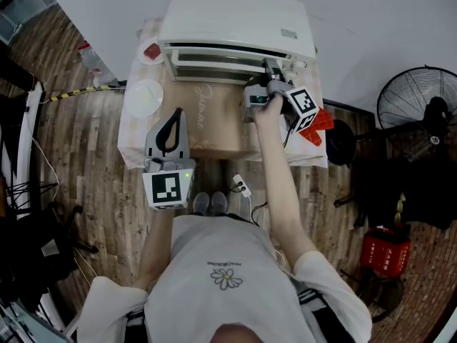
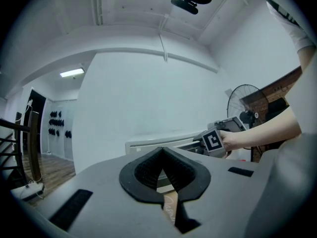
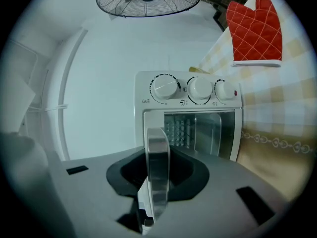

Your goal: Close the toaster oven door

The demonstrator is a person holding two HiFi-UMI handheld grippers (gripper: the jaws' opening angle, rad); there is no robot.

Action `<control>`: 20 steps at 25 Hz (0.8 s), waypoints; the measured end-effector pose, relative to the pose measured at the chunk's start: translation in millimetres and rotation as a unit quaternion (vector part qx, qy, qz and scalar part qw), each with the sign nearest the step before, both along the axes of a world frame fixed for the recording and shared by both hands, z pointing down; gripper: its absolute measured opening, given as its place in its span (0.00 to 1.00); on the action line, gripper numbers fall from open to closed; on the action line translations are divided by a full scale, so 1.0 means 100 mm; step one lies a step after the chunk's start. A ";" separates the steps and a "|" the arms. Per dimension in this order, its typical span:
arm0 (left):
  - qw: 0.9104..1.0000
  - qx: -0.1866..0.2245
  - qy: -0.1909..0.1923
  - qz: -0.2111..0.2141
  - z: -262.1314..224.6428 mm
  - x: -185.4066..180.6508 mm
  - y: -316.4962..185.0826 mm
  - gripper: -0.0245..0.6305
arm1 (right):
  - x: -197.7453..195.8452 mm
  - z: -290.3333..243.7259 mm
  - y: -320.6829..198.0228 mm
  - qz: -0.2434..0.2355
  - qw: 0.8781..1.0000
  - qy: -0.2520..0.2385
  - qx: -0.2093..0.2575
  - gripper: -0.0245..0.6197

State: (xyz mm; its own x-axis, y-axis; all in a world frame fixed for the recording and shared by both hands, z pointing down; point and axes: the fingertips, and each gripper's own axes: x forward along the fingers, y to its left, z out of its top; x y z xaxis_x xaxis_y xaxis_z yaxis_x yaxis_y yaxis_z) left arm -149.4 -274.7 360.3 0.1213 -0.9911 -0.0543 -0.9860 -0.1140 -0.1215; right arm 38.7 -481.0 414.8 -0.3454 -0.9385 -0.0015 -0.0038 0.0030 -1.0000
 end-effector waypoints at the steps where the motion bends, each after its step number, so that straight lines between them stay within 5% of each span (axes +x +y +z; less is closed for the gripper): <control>1: 1.000 0.000 0.000 -0.001 0.00 -0.01 -0.01 0.06 | -0.01 0.00 -0.02 0.000 1.000 0.000 -0.001 0.13; 20: 1.000 0.001 0.000 0.019 0.02 0.07 -0.16 0.06 | -0.04 0.01 -0.16 -0.007 1.000 0.003 0.016 0.19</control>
